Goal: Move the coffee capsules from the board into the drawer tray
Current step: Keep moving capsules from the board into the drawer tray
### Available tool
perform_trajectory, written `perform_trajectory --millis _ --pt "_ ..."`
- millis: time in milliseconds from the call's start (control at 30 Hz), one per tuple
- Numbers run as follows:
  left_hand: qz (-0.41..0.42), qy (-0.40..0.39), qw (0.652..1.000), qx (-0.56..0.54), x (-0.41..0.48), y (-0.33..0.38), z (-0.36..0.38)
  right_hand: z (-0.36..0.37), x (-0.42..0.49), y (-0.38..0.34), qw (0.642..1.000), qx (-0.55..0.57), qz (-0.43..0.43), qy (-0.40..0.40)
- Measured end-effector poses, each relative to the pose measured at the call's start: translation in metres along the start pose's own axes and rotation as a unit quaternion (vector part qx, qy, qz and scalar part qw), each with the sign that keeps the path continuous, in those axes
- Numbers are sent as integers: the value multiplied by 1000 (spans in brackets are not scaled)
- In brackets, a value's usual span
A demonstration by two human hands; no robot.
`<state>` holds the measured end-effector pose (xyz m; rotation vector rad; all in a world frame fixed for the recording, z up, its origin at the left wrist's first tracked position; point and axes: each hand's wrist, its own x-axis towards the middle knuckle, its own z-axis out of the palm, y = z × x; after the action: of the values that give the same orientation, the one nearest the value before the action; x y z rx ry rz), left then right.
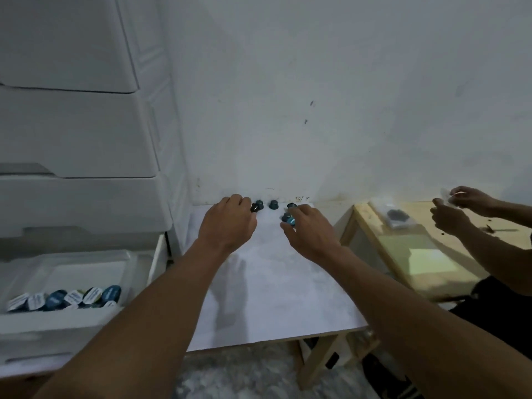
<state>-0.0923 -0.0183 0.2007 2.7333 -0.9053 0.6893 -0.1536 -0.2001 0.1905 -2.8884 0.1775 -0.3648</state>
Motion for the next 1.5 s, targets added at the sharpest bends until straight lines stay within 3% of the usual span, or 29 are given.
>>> perform_trajectory --millis 633,1033,1500 --pt "-93 -161 982 -35 80 -72 138 107 146 21 991 50 -22 -122" --pt "-59 -289 950 -106 95 -106 229 196 199 14 963 71 -5 -259" --pt "-48 -309 942 -122 97 -111 260 228 210 22 960 78 0 -269"
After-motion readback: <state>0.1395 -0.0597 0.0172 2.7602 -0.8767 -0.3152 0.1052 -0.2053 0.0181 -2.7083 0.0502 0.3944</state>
